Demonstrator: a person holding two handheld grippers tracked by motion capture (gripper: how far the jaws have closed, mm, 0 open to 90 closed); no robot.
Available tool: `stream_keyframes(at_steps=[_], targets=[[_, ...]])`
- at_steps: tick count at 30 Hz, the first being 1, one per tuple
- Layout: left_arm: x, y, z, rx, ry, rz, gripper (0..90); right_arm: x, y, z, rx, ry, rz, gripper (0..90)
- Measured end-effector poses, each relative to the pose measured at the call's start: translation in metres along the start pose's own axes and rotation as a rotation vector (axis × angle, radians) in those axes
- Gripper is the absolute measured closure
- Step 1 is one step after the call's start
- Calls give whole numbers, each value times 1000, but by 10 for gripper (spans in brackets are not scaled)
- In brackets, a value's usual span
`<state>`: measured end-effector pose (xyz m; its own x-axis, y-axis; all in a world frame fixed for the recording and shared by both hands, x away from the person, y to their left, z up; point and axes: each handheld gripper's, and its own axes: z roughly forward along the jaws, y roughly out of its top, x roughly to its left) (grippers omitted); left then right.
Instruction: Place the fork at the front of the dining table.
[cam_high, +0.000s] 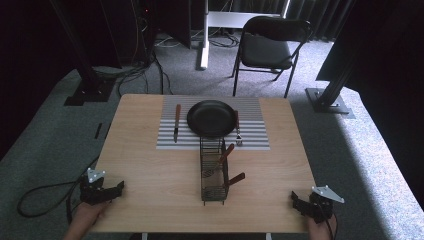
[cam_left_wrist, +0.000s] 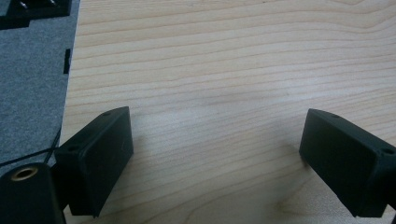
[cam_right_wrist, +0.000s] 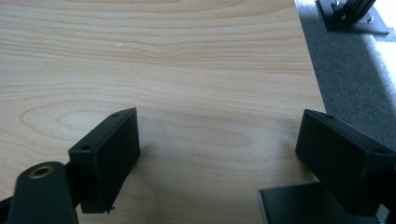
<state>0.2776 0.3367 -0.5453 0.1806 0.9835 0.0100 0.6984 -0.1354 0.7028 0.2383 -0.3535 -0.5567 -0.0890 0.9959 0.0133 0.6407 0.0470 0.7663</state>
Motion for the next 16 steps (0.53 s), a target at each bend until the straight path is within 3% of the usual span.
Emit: stream_keyframes(at_steps=[16], targets=[[0,0,0,0,0,0,95,0,1,1,5,0,1,130]])
